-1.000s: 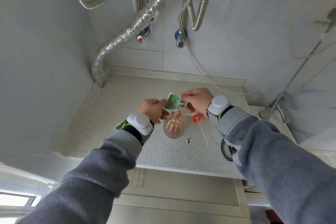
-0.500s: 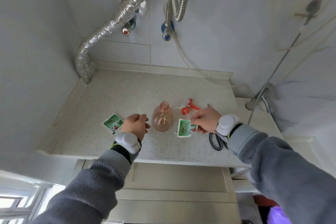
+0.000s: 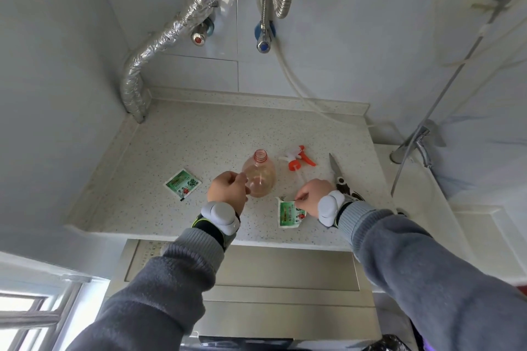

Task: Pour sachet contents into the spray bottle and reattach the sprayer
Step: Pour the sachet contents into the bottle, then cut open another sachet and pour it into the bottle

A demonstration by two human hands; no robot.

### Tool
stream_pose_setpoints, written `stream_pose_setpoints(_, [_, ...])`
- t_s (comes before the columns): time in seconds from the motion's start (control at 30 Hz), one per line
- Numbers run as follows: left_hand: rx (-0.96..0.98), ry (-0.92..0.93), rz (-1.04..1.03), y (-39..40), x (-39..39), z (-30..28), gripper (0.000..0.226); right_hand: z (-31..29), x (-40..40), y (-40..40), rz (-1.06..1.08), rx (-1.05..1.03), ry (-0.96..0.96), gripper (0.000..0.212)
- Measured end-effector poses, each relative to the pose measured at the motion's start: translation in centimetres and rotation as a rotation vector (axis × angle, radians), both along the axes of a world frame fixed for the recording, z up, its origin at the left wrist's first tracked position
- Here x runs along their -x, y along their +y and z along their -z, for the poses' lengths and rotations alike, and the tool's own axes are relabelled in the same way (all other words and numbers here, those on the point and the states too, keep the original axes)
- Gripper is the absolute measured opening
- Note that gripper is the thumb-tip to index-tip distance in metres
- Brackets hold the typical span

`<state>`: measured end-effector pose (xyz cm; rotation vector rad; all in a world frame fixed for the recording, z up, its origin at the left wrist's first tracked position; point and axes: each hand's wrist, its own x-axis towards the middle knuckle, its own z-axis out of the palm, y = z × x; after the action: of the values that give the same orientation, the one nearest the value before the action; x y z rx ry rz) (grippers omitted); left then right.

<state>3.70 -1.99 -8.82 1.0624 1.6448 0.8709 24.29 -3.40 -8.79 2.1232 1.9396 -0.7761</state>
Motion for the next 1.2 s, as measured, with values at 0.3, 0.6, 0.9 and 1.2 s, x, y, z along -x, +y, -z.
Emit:
stream_pose_setpoints(0.3, [0.035,0.018,0.047,-0.1,0.3,0.6,0.020,-0.7,-0.4,0.4,-0.088,0.033,-0.099,0.018])
stream_pose_setpoints(0.6, [-0.028,0.101,0.090,0.4,2.3,-0.6,0.015,-3.7,0.9,2.4,0.103,-0.365,0.069,0.024])
stream_pose_setpoints(0.9, [-0.014,0.176,-0.015,1.7,8.4,-2.5,0.011,-10.1,7.8,7.7,0.038,-0.685,0.259,0.009])
stream_pose_setpoints(1.2, [0.020,0.228,-0.138,2.6,15.2,-0.7,0.010,-8.1,19.7,9.4,-0.247,-0.542,0.222,0.007])
